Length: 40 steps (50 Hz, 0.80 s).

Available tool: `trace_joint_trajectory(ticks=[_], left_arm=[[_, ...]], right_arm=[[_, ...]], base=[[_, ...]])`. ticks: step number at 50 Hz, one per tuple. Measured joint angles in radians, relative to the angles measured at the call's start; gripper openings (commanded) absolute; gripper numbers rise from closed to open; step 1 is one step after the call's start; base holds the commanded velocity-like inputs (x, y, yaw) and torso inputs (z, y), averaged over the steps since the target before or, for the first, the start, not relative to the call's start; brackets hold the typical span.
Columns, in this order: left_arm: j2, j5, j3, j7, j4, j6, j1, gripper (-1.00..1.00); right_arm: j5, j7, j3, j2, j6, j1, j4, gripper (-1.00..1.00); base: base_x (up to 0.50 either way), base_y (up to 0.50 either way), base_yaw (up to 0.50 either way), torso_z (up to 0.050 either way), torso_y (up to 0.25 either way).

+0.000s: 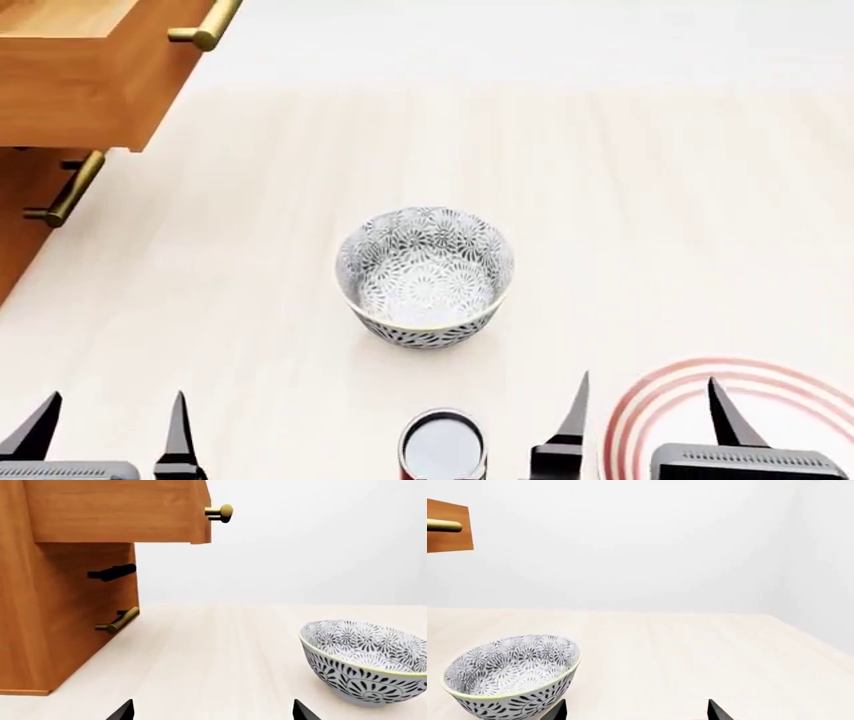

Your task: Put the bowl on the plate.

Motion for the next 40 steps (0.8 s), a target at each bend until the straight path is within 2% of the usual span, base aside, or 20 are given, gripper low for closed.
trace_joint_trajectory(ticks=[40], left_arm=[[-0.018, -0.016, 0.022, -0.022, -0.01, 0.011, -0.004, 1.0]], right_arm=[[0.022, 0.015, -0.004, 0.024, 0.015, -0.004, -0.015, 1.0]], base=[[0.17, 0.0, 0.0, 0.0, 0.0]])
